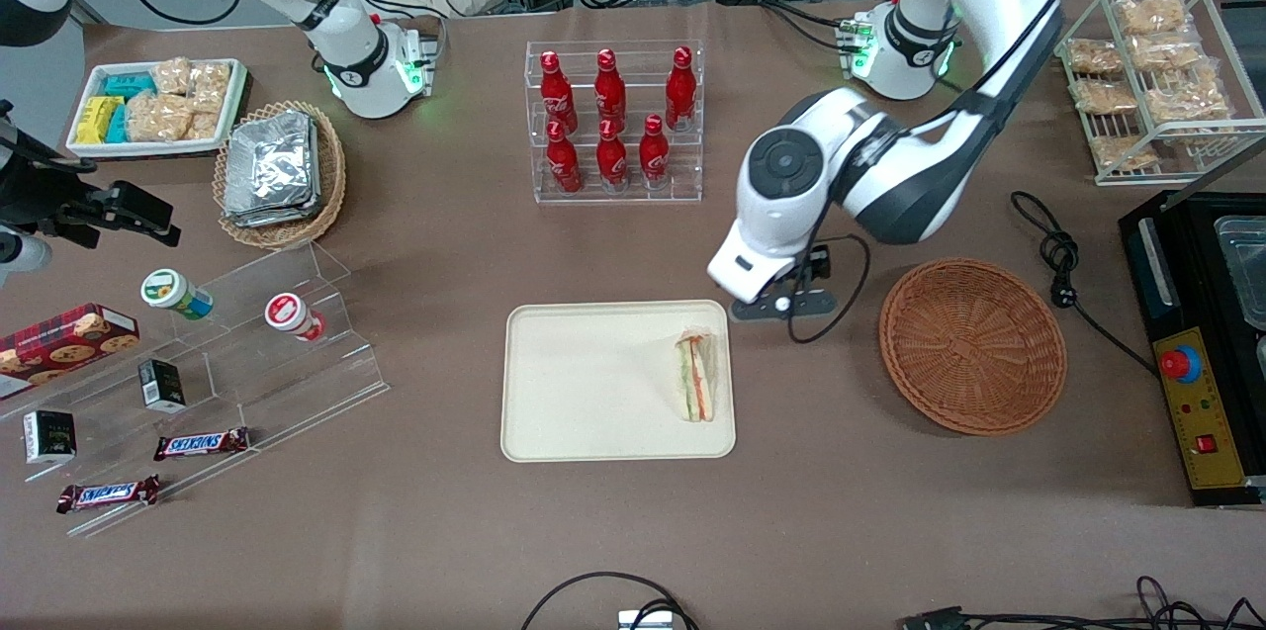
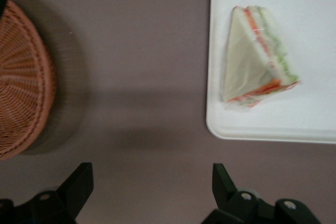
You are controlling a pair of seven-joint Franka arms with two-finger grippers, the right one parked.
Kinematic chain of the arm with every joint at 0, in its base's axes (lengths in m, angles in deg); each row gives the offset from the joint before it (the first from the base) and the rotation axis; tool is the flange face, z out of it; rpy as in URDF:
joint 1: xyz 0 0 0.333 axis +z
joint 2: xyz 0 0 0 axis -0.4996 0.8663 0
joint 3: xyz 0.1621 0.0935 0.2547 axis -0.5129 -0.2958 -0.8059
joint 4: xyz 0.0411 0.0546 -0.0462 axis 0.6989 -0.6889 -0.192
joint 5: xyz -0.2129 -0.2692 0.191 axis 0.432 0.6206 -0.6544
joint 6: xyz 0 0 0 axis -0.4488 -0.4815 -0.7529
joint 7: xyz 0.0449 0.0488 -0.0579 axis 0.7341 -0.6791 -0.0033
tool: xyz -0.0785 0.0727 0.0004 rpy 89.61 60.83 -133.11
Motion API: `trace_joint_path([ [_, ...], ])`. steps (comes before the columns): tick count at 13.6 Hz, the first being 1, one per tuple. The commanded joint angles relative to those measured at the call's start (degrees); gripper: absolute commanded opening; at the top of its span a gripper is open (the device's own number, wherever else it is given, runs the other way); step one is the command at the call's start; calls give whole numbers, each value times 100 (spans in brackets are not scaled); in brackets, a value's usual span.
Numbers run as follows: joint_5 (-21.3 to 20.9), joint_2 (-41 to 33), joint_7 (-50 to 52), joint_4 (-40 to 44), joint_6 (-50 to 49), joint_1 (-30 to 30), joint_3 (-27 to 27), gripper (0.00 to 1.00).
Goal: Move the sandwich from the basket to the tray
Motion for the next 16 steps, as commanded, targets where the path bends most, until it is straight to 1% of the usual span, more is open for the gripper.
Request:
trace_joint_path([
  [1, 135, -464, -739, -557, -83, 1811, 1348, 100],
  [2, 135, -455, -889, -513, -294, 2365, 1797, 100],
  [3, 135, -446, -952, -426, -513, 2745, 2097, 100],
  [4, 135, -429, -1031, -321, -707, 2914, 2248, 100],
  [7, 126, -428, -1119, -135, -814, 2925, 2276, 100],
  [11, 135, -385, -1523, 14, -805, 2925, 2206, 100],
  [12, 153, -498, -1732, 58, -780, 2916, 2110, 100],
  [13, 292, -821, -2048, 67, -762, 2812, 1805, 100],
  [14, 633, -998, -2312, 76, -770, 2671, 1445, 100],
  [15, 1002, -1209, -2689, 85, -779, 2574, 963, 100],
  [16, 1353, -1341, -3328, 120, -779, 2460, 453, 100],
])
